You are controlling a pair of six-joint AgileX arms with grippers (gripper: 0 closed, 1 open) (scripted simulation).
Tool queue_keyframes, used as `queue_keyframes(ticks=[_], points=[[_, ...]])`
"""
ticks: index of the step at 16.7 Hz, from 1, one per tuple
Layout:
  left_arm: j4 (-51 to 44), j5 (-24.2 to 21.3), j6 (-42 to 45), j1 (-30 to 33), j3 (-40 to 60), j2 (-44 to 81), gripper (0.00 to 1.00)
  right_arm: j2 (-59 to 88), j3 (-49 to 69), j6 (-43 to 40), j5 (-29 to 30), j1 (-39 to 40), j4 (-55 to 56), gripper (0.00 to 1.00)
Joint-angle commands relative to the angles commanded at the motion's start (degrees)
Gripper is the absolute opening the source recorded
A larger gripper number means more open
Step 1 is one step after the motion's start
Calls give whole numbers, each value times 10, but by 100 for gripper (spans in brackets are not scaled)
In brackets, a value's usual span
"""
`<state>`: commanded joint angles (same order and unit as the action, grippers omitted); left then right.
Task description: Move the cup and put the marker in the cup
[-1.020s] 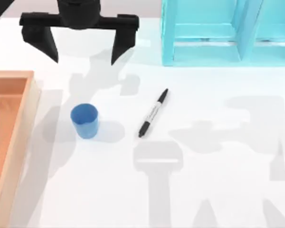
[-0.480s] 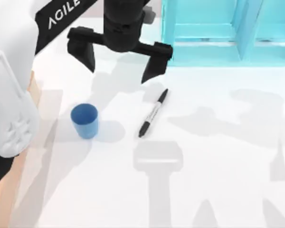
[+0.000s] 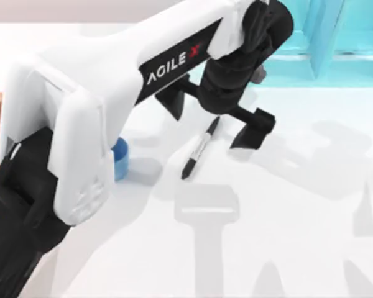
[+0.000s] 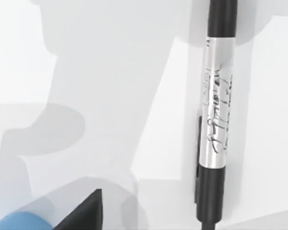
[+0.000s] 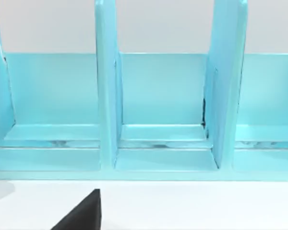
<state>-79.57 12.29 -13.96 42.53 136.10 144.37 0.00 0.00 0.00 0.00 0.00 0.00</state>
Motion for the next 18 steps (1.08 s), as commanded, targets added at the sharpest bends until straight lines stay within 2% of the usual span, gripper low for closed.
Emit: queue_keyframes(ticks=[4,13,18], points=[[7,-1,1,-3,-7,1,100,0,0,0,0,0,0,100],[175,-1,24,-23,-137,32,100,0,0,0,0,0,0,100],[196,-2,27,-26,-153,37,100,0,0,0,0,0,0,100]])
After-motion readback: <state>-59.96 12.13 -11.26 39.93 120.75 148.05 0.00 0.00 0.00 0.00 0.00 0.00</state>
